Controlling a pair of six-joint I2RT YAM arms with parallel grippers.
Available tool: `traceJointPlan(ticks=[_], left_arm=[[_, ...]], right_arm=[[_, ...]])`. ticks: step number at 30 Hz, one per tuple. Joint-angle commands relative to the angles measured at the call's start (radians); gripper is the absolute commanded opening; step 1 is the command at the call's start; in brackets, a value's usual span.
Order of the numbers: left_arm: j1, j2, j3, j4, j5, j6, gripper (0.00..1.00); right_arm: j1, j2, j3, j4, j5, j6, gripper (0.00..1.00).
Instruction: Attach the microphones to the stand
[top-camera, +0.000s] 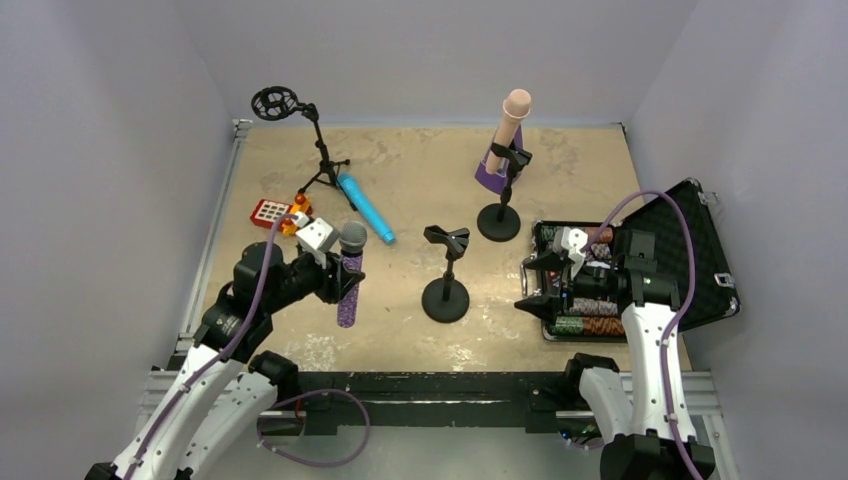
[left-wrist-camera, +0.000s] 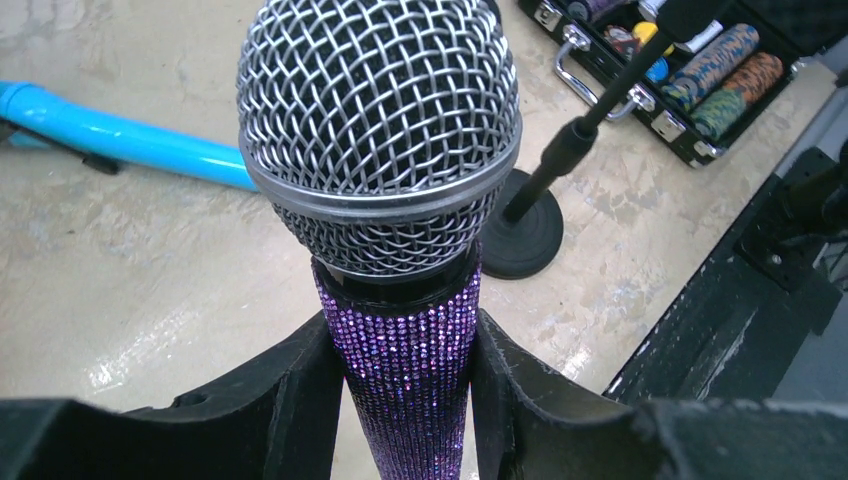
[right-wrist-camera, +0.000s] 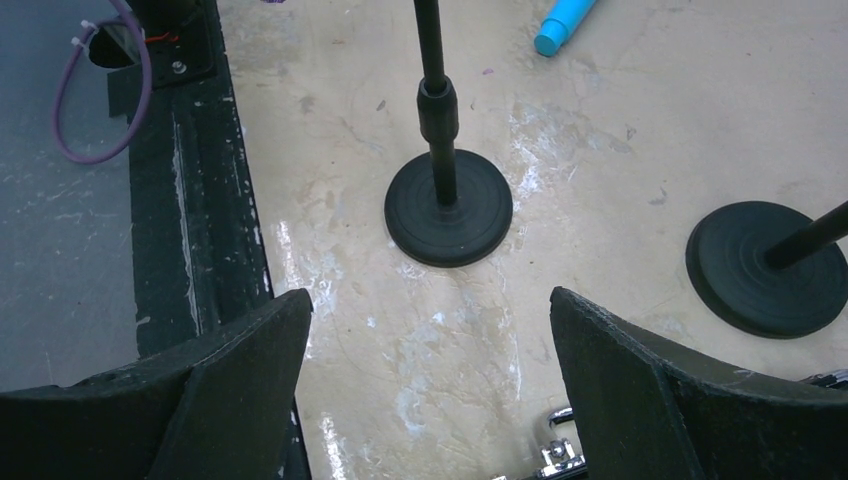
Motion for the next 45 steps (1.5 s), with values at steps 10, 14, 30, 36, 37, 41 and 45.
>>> traceJointPlan(ticks=[10,14,30,36,37,41,45], left_arm=[[0.003,-0.030,-0.051,0.153,0.199,0.082,0.00],[0.003,-0.039,-0.053,0.157,0.201,0.085,0.00],[0.003,-0.040,-0.054,0.161,0.213,0.087,0.00],[0.003,-0.037,-0.052,0.159,0.217,0.088,0.00],[0.003,-0.037,-0.052,0.159,0.219,0.087,0.00],[0.003,-0.037,-0.052,0.160,0.222,0.087,0.00],[0.003,-0.037,-0.052,0.161,0.223,0.086,0.00]], right_arm=[[-0.005,0.015,0.022,-0.047,-0.041,-0.093,0.93],[-0.006,0.019,0.022,-0.050,-0.042,-0.103,0.93],[-0.004,0.028,0.015,-0.067,-0.052,-0.141,0.93],[-0.005,0.029,0.013,-0.074,-0.058,-0.156,0.93],[-0.005,0.029,0.013,-0.075,-0.058,-0.157,0.93],[-0.006,0.030,0.011,-0.078,-0.060,-0.164,0.93],[-0.006,0.031,0.011,-0.080,-0.061,-0.168,0.93]])
